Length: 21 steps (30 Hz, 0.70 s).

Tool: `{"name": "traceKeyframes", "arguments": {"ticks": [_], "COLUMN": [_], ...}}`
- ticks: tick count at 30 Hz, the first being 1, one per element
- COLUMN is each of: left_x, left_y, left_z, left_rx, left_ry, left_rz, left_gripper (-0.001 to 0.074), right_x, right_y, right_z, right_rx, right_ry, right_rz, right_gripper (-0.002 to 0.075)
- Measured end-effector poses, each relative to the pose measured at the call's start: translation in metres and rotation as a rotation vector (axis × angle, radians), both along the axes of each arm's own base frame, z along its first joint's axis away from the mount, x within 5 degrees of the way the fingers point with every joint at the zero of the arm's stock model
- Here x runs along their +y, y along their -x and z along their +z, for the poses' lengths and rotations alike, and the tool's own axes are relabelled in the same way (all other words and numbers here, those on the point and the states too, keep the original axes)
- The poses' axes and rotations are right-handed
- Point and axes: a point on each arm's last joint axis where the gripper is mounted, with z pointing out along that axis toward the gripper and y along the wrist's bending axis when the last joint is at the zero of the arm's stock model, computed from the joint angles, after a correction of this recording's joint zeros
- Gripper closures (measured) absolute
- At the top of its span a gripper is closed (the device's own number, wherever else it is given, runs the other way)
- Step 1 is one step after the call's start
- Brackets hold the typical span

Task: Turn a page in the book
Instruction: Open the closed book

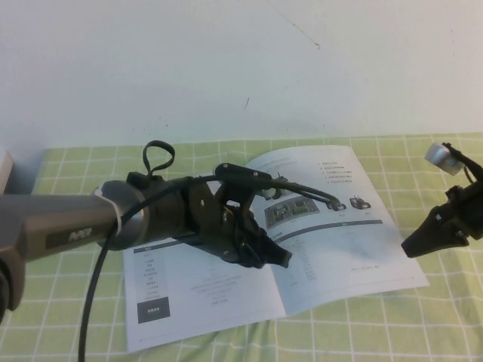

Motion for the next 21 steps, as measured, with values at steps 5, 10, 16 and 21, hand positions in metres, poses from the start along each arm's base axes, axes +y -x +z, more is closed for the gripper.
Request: {"name": "traceKeyframes", "arguments": {"ticks": [5, 10, 16, 21], "left_x": [0.019, 0.036, 0.043, 0.041], "left_y": [-0.010, -0.022, -0.027, -0.029], "left_z": [0.035, 0.025, -0.005, -0.016], "left_rx": [-0.070, 0.018, 0.152, 0.197], "left_ry": [0.076, 0.104, 0.097, 0.133], "left_rz": [0.083, 0.172, 0.204, 0.197], "left_gripper": [0.0737, 0.0737, 0.0737, 0.0737], "right_x": [-0.013, -0.009, -0.010, -0.024], "right_y": [-0.007, -0.016, -0.029, -0.040], "right_z": [0.000, 0.009, 0.019, 0.038], "right_rx": [-0.063, -0.154, -0.230, -0.260], "right_ry": [0.004, -0.081, -0.077, 0.107], "right_rz": [-0.061, -0.088, -0.115, 0.020], "right_gripper": [0.0728, 0.0728, 0.0727, 0.0728]}}
